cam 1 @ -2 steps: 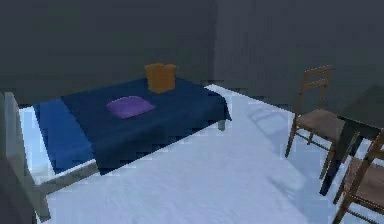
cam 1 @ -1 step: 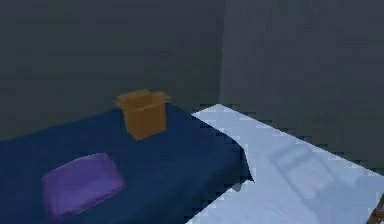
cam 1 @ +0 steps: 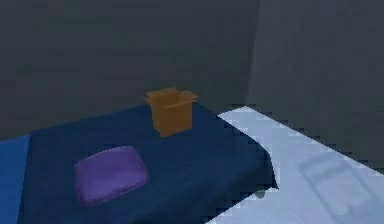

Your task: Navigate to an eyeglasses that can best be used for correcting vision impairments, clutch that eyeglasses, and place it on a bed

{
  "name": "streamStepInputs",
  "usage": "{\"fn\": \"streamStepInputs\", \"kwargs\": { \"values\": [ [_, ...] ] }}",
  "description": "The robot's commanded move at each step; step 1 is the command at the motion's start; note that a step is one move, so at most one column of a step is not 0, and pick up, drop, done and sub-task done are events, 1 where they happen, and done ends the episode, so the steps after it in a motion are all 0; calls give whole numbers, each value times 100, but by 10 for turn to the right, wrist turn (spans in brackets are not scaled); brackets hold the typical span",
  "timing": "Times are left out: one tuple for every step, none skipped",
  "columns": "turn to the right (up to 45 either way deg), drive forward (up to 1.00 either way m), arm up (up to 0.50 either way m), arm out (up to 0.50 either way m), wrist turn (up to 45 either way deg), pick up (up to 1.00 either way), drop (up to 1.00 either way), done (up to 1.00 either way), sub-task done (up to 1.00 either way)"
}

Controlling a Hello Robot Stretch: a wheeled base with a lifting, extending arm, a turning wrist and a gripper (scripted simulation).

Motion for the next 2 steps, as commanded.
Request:
{"fn": "streamStepInputs", "kwargs": {
  "values": [
    [-30,0,0,0,0,0,0,0,0],
    [0,10,0,0,0,0,0,0,0]
  ]
}}
